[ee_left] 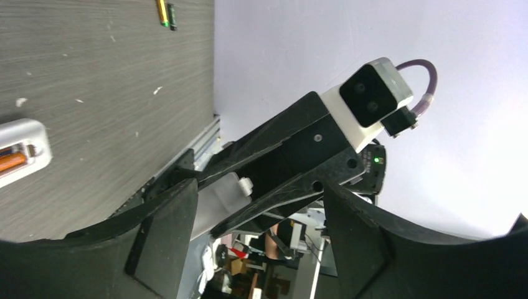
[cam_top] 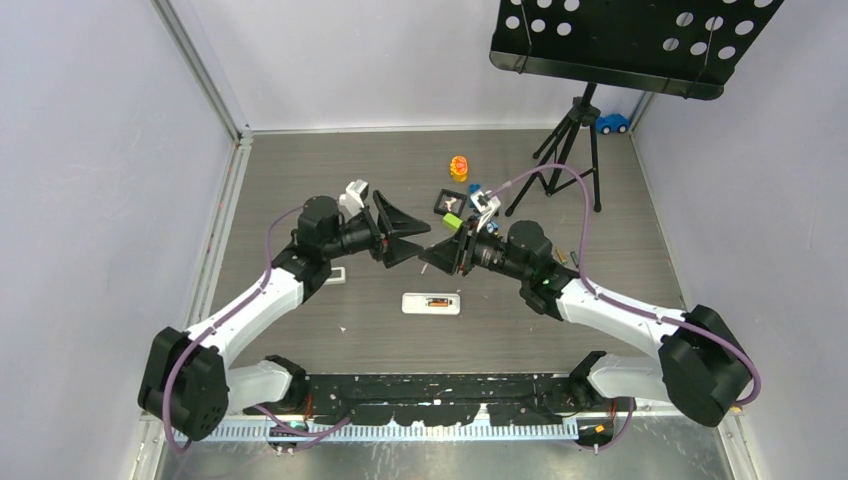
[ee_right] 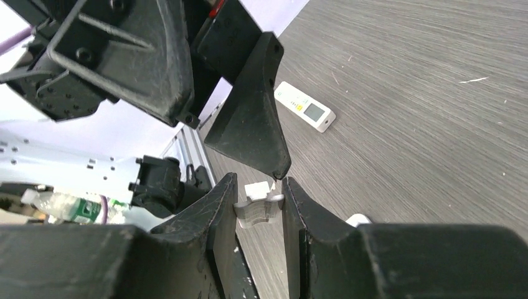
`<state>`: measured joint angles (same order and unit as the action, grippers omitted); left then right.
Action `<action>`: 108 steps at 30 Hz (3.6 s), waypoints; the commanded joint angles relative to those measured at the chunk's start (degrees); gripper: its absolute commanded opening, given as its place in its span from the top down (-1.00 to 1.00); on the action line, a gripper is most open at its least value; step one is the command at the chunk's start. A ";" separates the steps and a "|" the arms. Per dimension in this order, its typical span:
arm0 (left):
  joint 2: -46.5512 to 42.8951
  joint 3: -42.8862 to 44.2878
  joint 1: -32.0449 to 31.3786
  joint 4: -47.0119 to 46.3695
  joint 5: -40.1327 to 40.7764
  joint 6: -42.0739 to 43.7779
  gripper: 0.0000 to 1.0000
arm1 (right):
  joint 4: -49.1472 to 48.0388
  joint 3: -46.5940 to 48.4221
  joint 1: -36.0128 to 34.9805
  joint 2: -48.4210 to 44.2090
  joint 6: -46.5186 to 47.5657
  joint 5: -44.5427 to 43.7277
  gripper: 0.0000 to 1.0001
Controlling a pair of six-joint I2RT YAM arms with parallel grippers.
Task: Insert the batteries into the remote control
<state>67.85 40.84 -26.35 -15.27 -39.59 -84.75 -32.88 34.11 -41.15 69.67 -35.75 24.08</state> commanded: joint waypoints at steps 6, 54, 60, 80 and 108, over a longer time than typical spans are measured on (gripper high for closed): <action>-6.00 1.51 1.13 11.00 8.47 18.87 -0.66 | 20.63 10.21 -0.16 -3.61 -13.78 -19.18 0.55; -2.00 2.15 -12.32 12.35 15.50 54.91 1.00 | 36.25 15.02 6.59 -0.86 -19.50 -11.28 -0.42; -1.66 5.90 -12.30 19.36 1.51 56.06 1.00 | 34.17 8.69 7.13 -11.14 0.32 3.95 -0.42; -2.63 6.07 -12.37 12.98 -13.27 50.94 1.00 | 36.00 6.15 7.13 -14.48 6.66 19.98 0.31; 0.35 7.37 -10.45 30.21 20.63 53.27 -0.51 | 35.52 0.73 7.09 -10.84 -7.23 -1.15 0.99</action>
<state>67.64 47.88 -37.67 10.31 -34.89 -31.48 4.71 37.23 -34.02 55.57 -35.79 31.46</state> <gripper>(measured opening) 0.752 0.125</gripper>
